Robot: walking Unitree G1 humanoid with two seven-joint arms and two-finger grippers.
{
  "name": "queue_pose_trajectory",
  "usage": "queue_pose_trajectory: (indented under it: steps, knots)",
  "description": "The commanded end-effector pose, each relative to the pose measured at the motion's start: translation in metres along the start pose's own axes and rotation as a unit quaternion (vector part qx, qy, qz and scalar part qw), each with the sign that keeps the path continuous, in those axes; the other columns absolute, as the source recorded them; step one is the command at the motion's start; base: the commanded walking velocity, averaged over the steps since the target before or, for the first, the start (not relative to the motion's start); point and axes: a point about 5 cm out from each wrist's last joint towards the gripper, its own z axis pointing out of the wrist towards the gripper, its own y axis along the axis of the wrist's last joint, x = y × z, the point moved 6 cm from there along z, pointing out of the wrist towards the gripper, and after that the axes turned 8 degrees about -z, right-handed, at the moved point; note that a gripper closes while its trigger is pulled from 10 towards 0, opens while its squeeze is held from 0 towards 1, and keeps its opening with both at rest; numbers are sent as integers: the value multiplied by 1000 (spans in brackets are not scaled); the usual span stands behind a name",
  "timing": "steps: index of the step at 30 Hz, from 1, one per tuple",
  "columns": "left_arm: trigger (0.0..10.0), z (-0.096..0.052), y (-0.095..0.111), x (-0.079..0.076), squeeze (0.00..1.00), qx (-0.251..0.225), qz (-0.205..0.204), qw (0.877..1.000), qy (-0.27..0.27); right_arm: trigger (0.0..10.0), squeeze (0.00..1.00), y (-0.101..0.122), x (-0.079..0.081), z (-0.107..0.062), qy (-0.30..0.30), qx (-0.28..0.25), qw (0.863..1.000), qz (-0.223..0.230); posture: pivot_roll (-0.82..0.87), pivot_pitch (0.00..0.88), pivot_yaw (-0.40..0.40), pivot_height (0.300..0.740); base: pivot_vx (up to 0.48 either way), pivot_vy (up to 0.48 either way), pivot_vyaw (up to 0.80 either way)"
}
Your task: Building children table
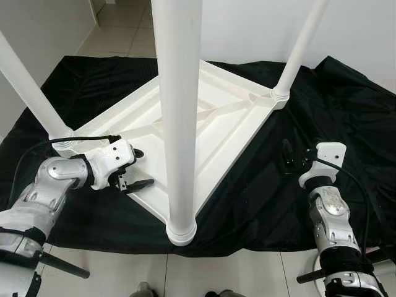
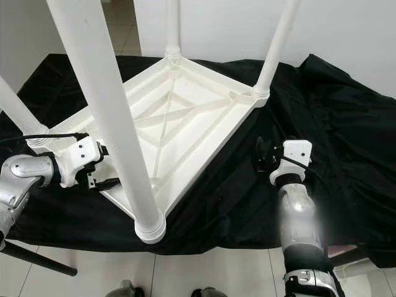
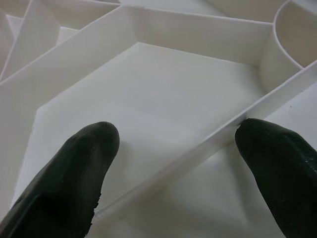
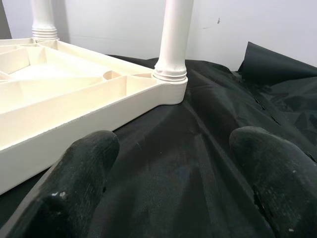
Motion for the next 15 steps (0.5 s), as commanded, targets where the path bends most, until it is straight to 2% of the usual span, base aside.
queue_pose_trajectory:
  steps: [1, 4, 15]
  knots:
    - [10000, 3, -27, -11, 0, 51, -19, 998, -18, 10000, 0, -3, -2, -1, -4, 6, 1000, 0, -13, 129, -21, 740, 0, 0, 0]
    - [10000, 3, -30, -16, 0, 66, -18, 996, -54, 10000, 0, -3, -5, -1, -9, 7, 1000, -1, -15, 134, -15, 740, 0, 0, 0]
    - [9922, 3, -41, -20, 0, 99, -15, 991, -85, 10000, 0, -2, -9, 0, -16, 6, 1000, -3, -24, 132, -4, 740, 0, 0, 0]
